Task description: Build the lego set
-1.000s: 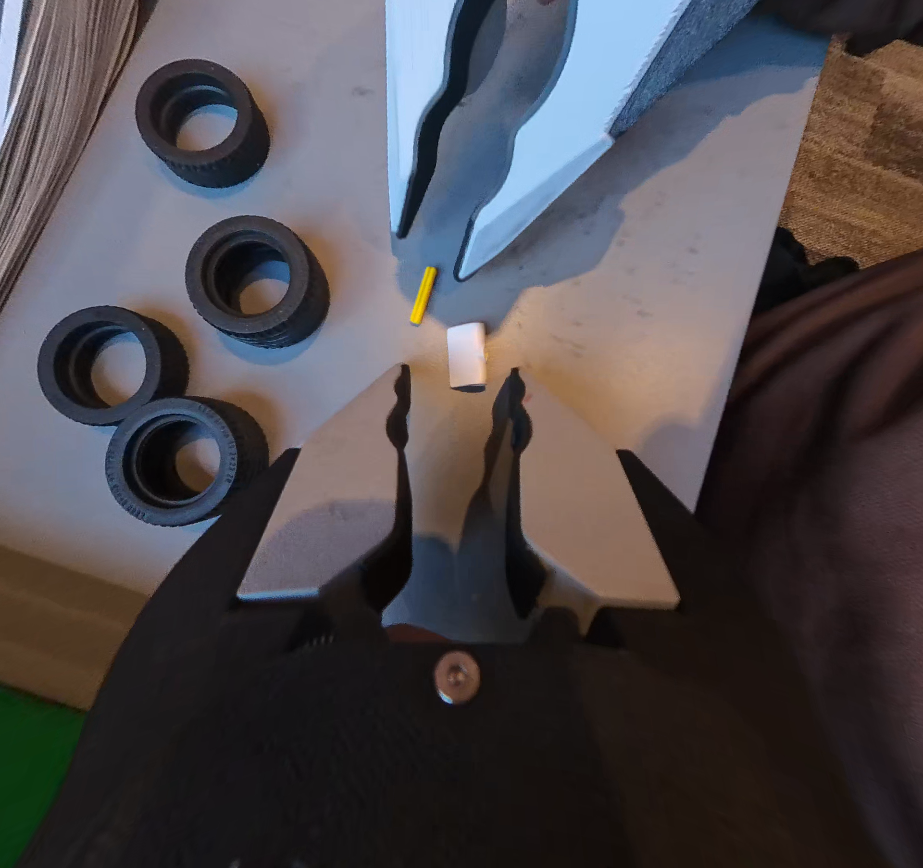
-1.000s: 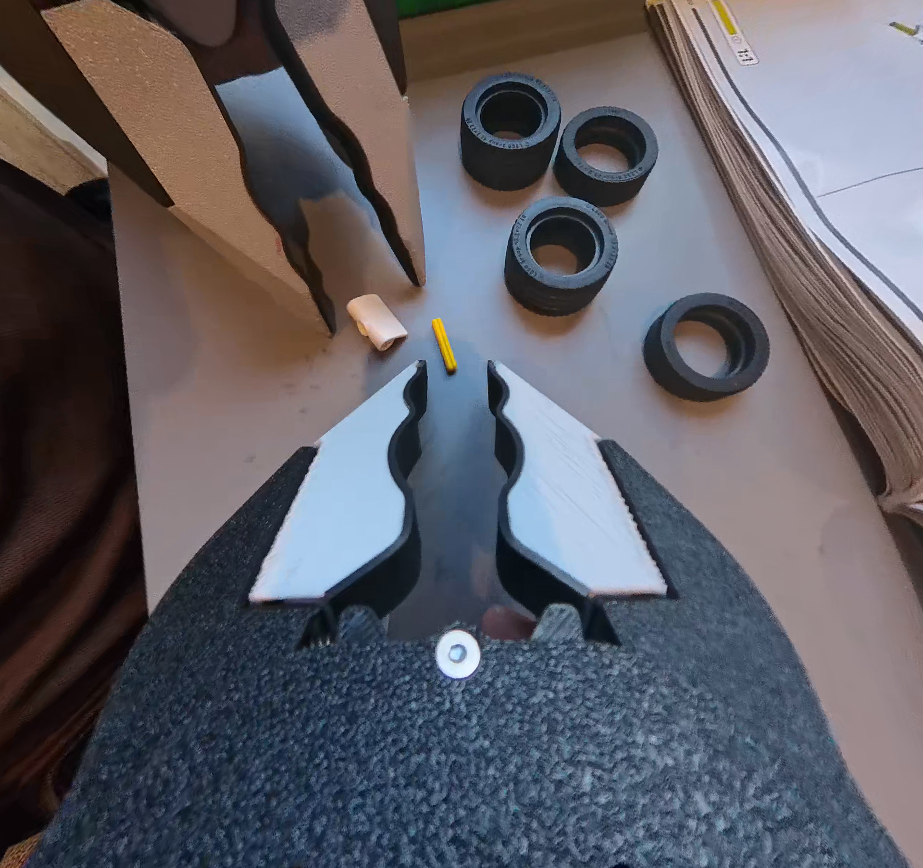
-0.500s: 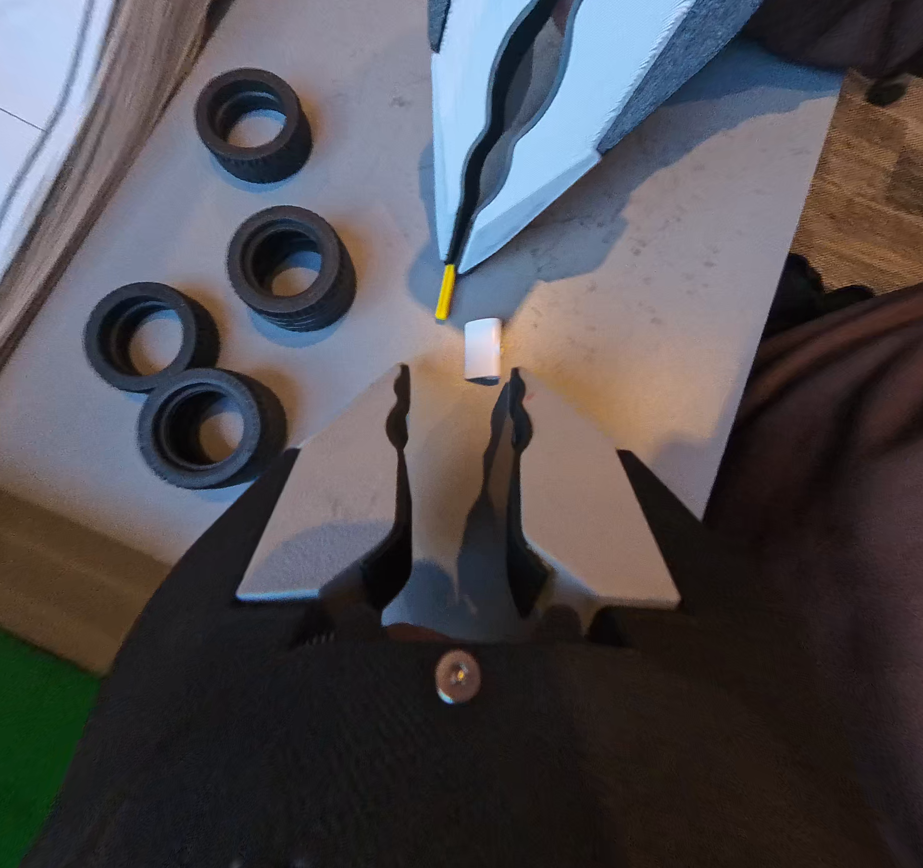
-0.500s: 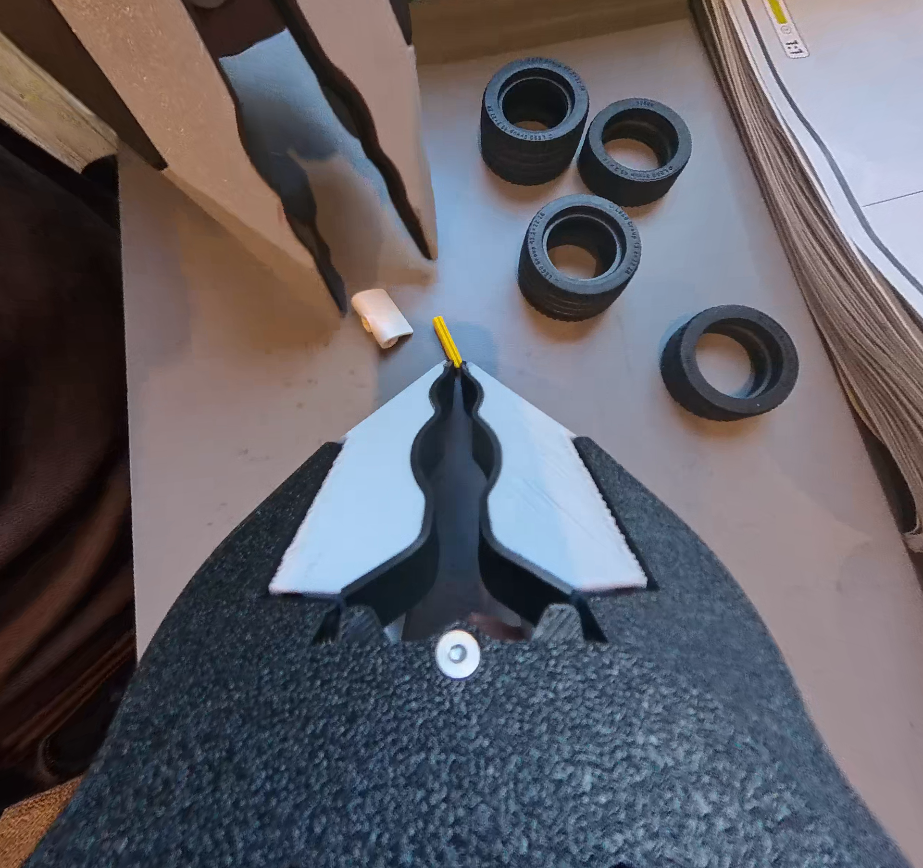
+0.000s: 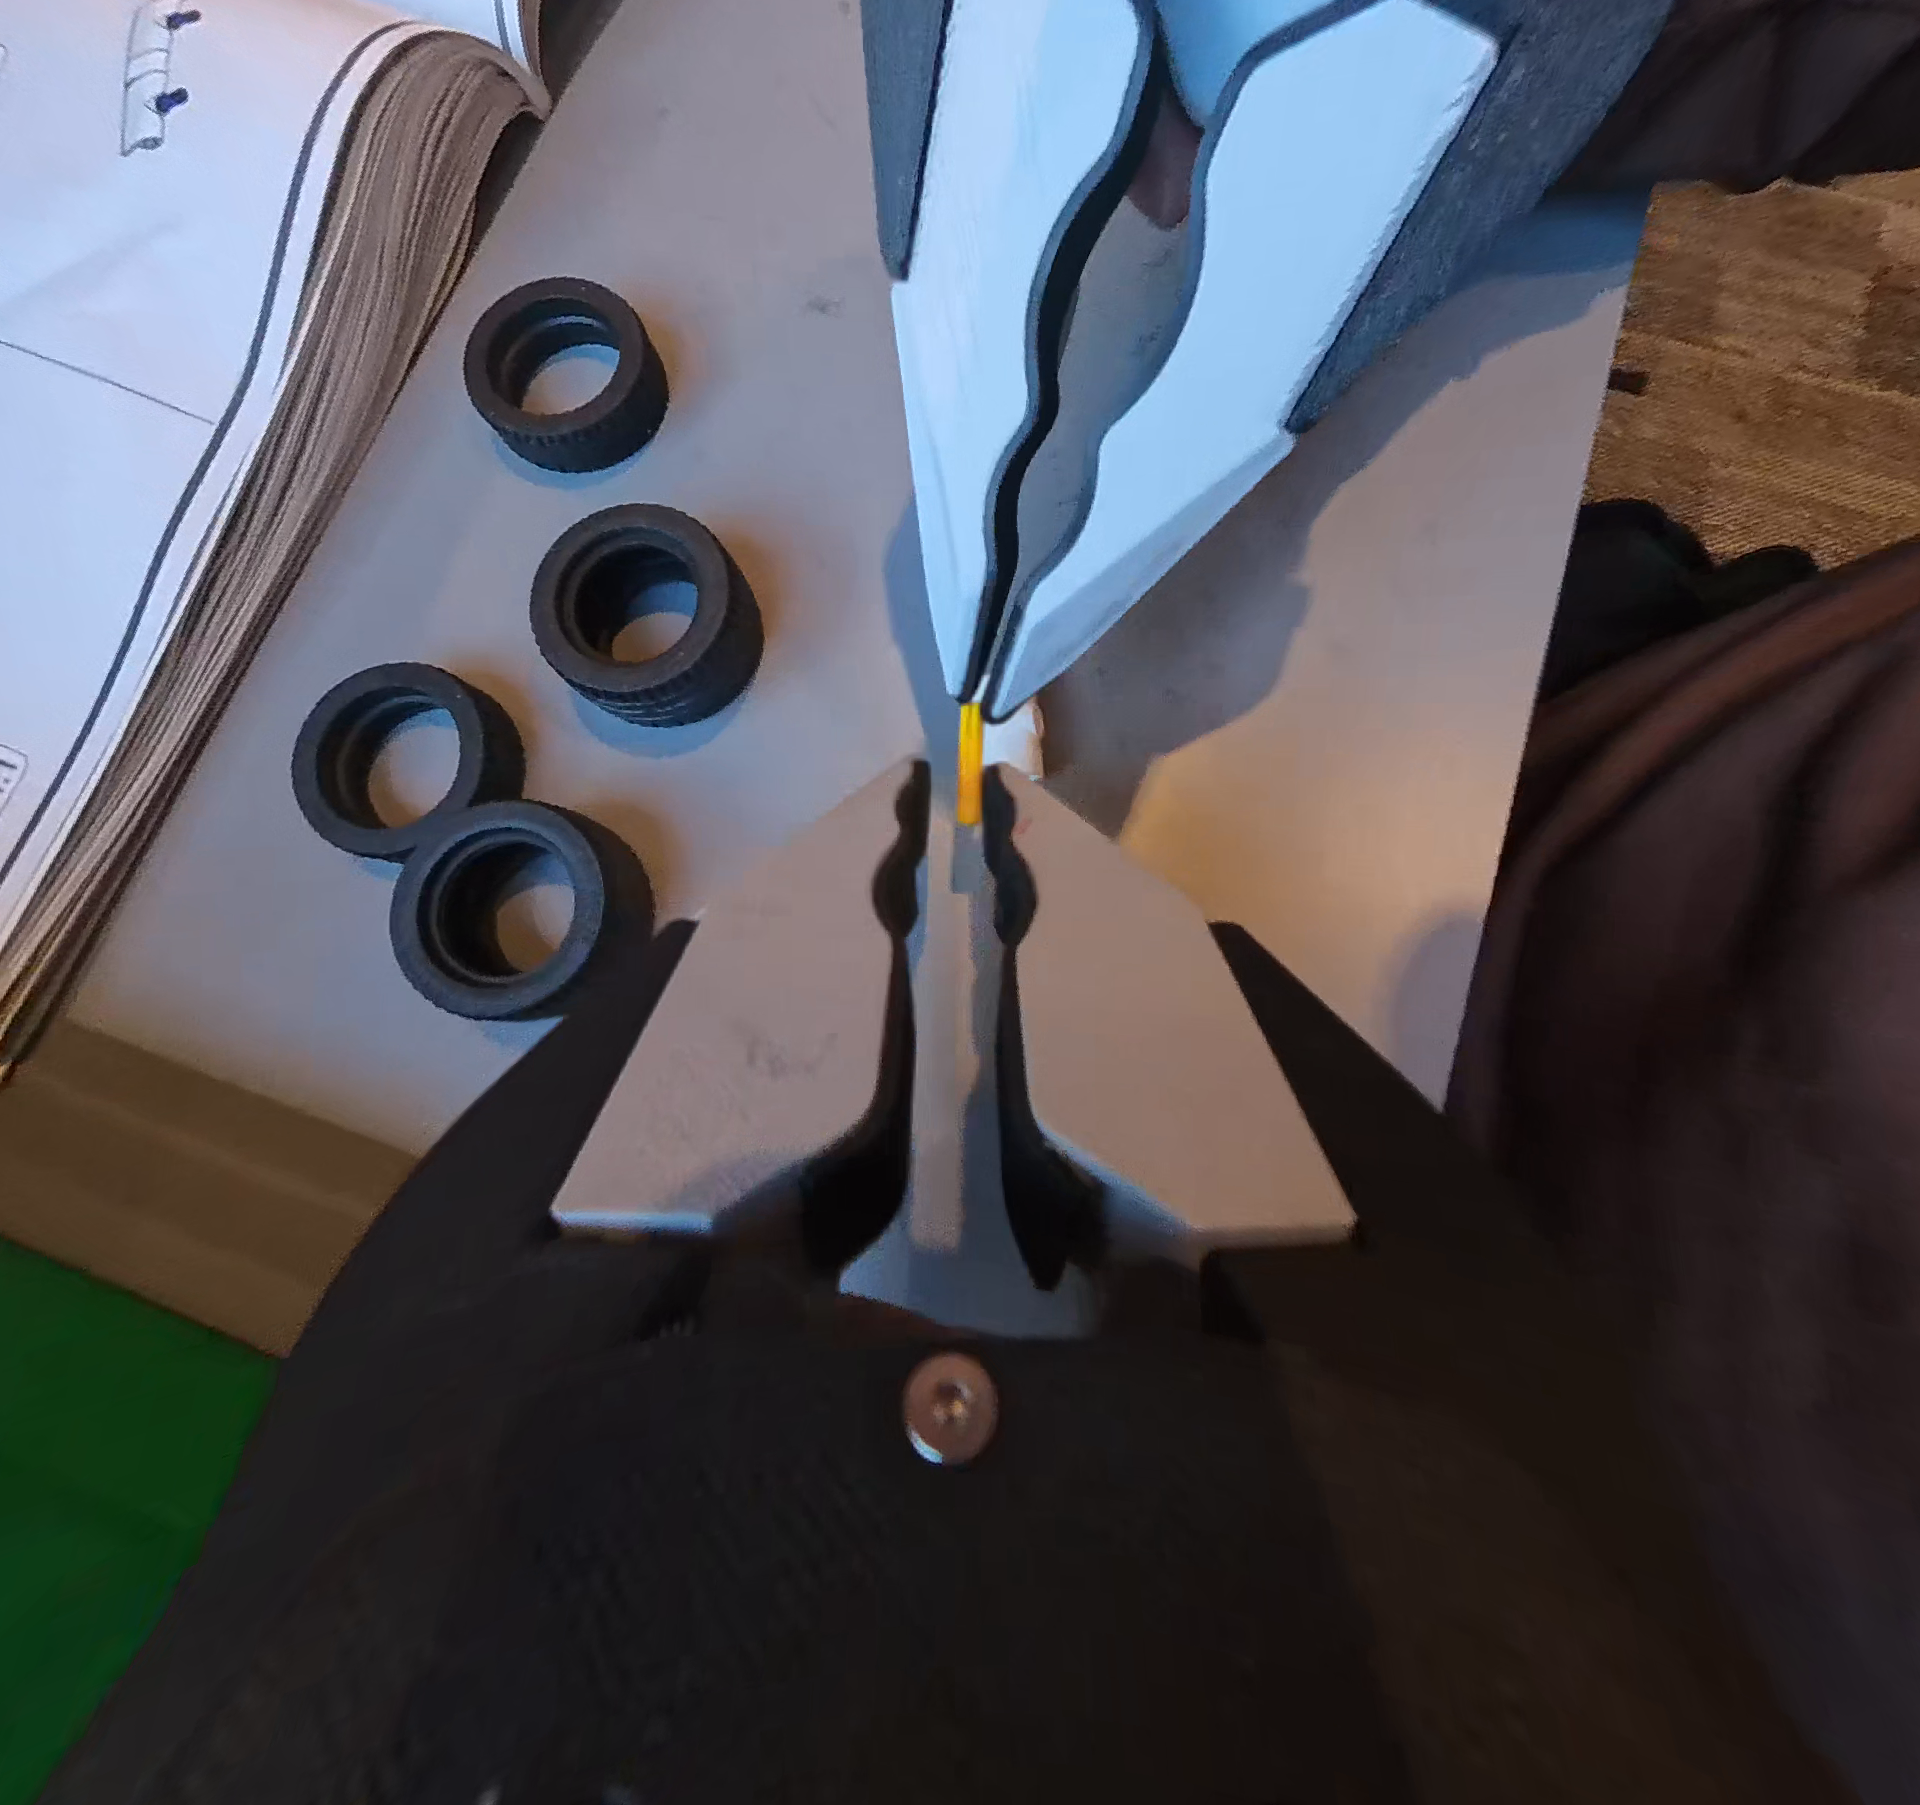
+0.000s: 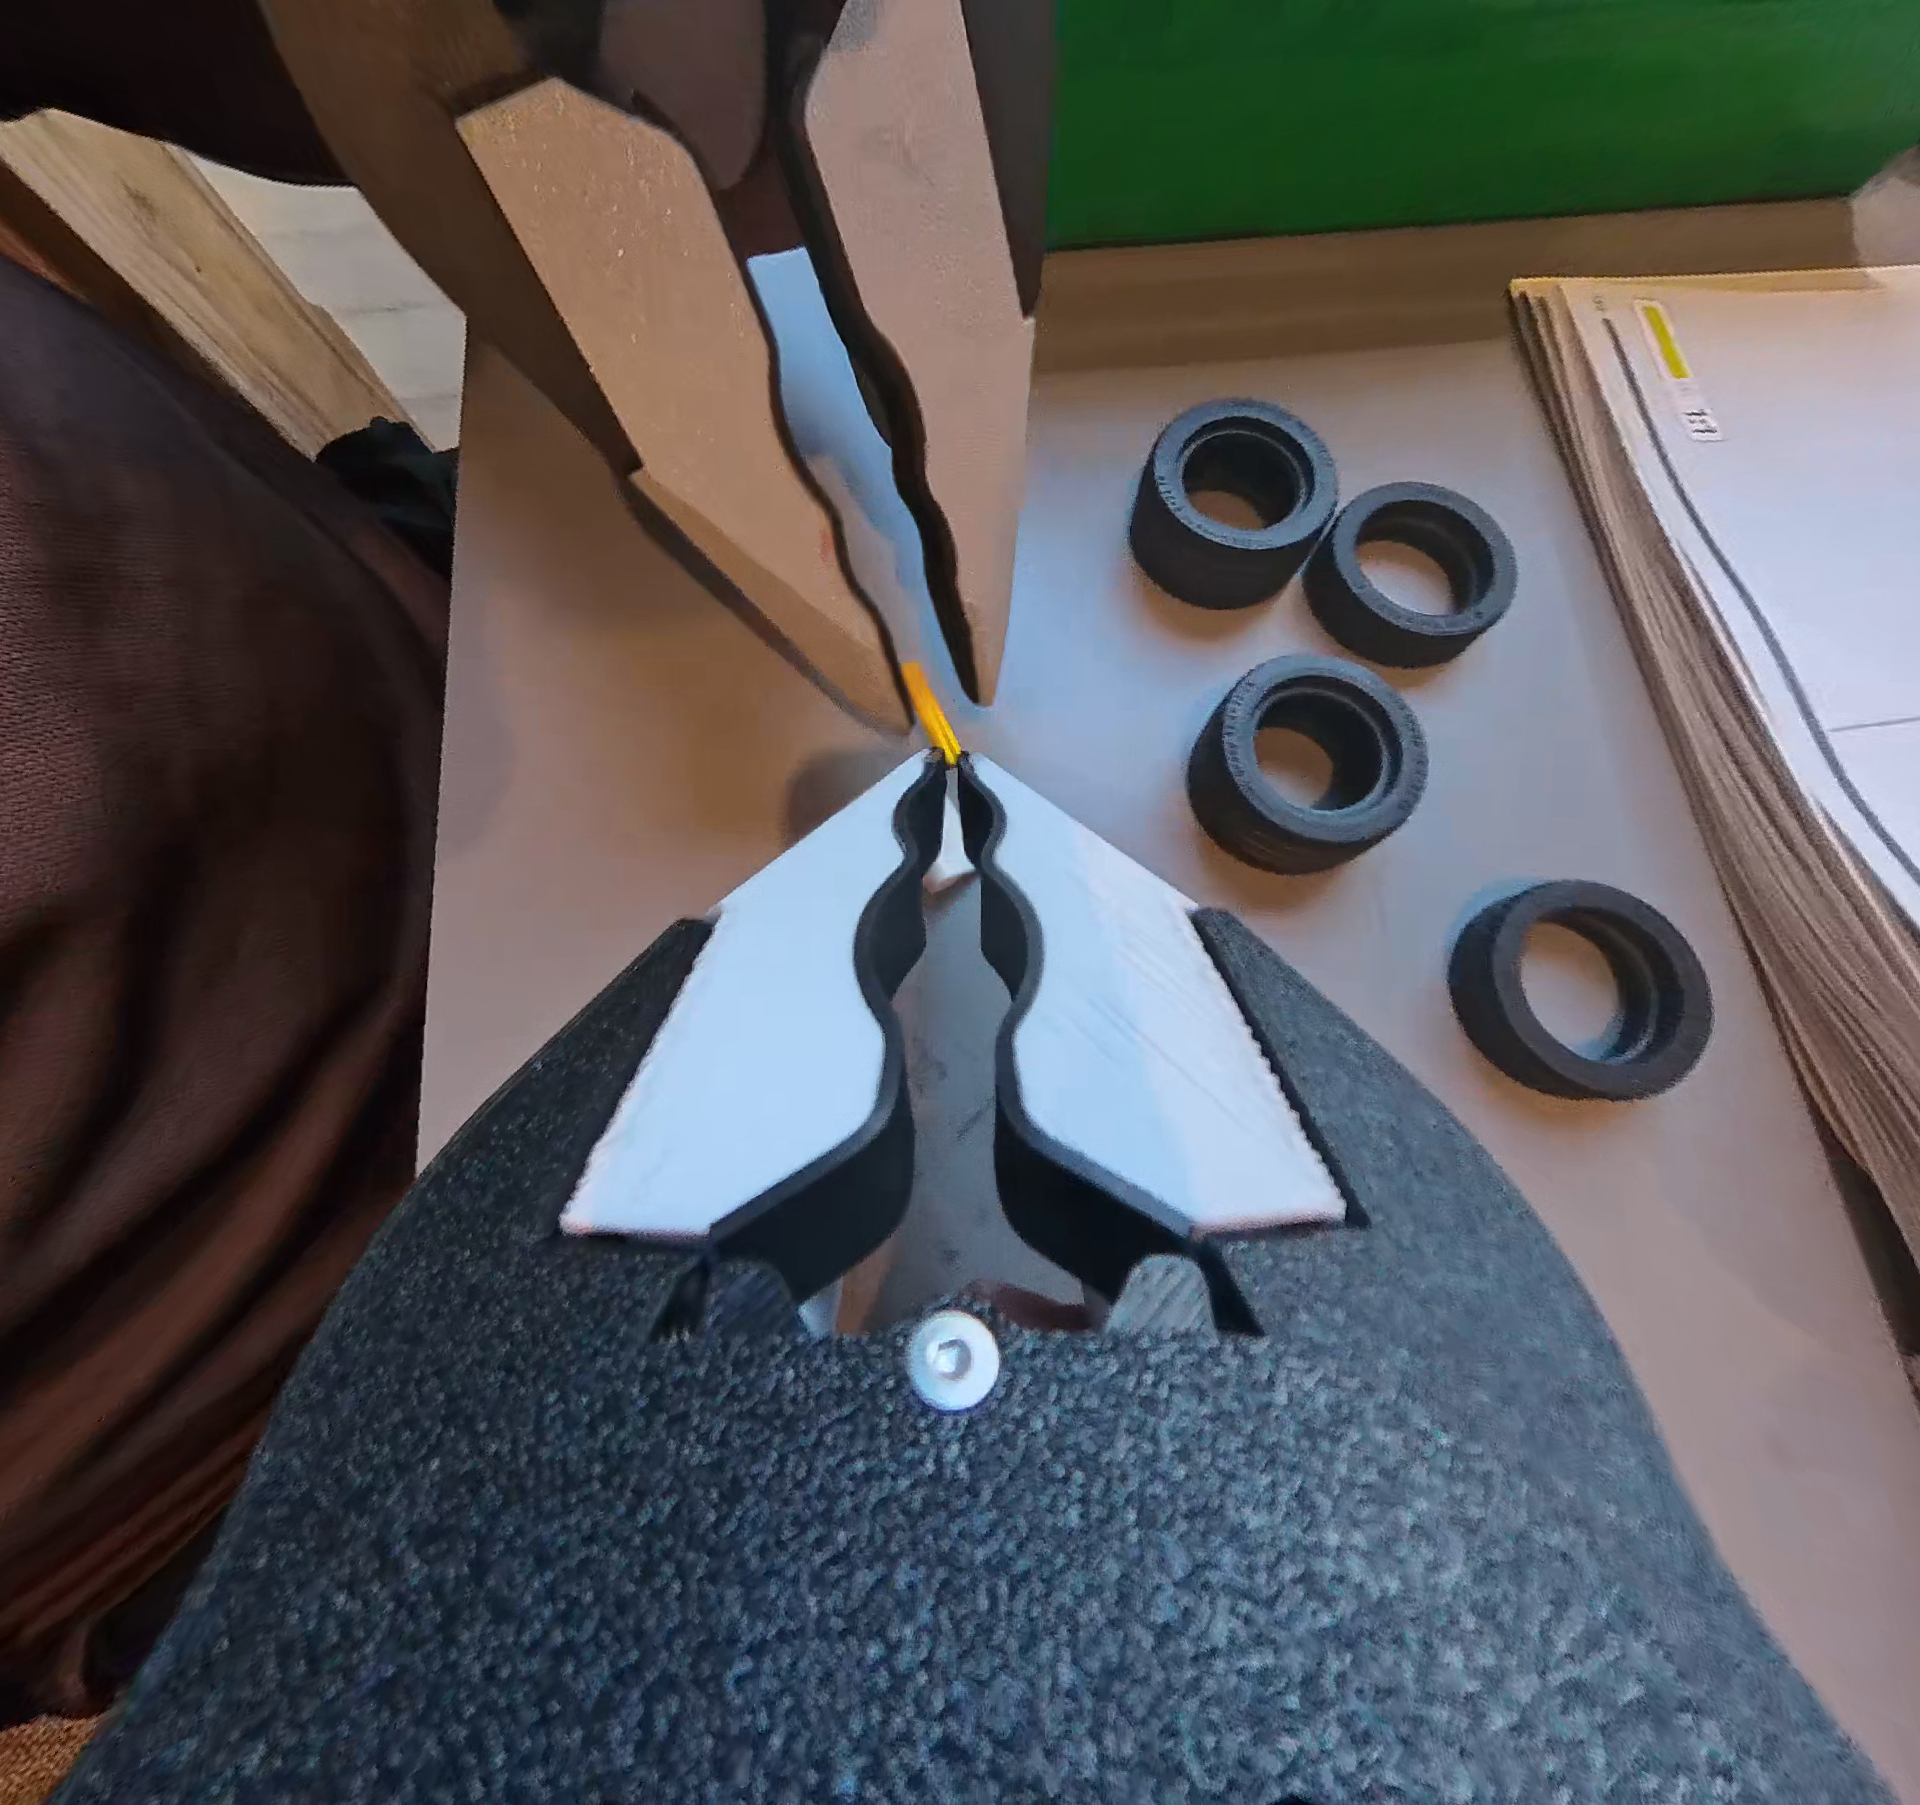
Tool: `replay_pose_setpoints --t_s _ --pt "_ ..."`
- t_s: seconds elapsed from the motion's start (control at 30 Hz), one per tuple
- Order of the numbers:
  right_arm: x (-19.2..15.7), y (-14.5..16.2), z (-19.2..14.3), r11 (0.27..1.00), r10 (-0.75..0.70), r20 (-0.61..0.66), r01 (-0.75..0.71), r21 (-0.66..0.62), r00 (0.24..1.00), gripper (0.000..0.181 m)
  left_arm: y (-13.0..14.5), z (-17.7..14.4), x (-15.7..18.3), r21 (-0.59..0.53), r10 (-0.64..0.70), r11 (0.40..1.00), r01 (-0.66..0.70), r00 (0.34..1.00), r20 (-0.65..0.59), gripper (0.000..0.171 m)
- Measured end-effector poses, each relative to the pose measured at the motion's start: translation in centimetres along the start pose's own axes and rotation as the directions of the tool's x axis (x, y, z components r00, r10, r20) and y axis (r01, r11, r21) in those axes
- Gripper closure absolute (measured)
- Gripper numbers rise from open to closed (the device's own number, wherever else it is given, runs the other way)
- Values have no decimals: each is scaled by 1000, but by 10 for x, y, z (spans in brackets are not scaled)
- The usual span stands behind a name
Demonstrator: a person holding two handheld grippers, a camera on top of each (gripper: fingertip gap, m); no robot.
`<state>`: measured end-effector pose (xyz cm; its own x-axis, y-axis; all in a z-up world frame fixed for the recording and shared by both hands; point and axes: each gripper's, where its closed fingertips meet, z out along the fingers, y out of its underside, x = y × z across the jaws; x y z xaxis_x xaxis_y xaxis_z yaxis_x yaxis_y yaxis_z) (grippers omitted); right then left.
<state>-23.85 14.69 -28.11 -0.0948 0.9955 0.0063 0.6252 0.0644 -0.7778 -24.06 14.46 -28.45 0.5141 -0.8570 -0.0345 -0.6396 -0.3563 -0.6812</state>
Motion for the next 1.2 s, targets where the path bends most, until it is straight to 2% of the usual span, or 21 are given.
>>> replay_pose_setpoints --t_s 0.07,0.23,0.37,0.47,0.53,0.6,0.73,0.8,0.87,1.2 --pt "-2 0 4 1000 2 9 -2 -1 1000 180 3 -1 3 4 -16 1000 16 1000 -16 169" --pt "-4 -1 8 1000 9 24 -9 4 1000 180 8 -1 3 14 -47 999 47 999 -7 170" --pt "-2 6 4 999 -24 5 24 -29 1000 180 21 -1 -1 -26 5 1000 -3 998 62 170" --pt "0 8 -1 1000 -10 22 11 -22 1000 165 32 0 2 -72 64 996 -59 995 79 170" --pt "0 11 -1 999 -13 45 15 -41 999 146 32 -1 6 -82 77 994 -70 994 75 170" --pt "-1 16 1 996 -48 54 52 -77 997 141 31 -1 4 -81 114 991 -106 988 103 170" --pt "-5 25 10 986 -85 110 100 -135 990 147 30 0 3 -74 223 974 -213 962 156 170" --pt "-6 23 12 988 -75 132 92 -127 988 162 31 0 3 -87 283 959 -271 941 185 170" --pt "-5 23 13 989 -79 130 95 -116 988 165 30 -1 3 -104 334 942 -318 918 215 170" --pt "-2 22 7 998 3 159 7 -61 987 169 23 6 6 -46 289 957 -287 926 244 170"
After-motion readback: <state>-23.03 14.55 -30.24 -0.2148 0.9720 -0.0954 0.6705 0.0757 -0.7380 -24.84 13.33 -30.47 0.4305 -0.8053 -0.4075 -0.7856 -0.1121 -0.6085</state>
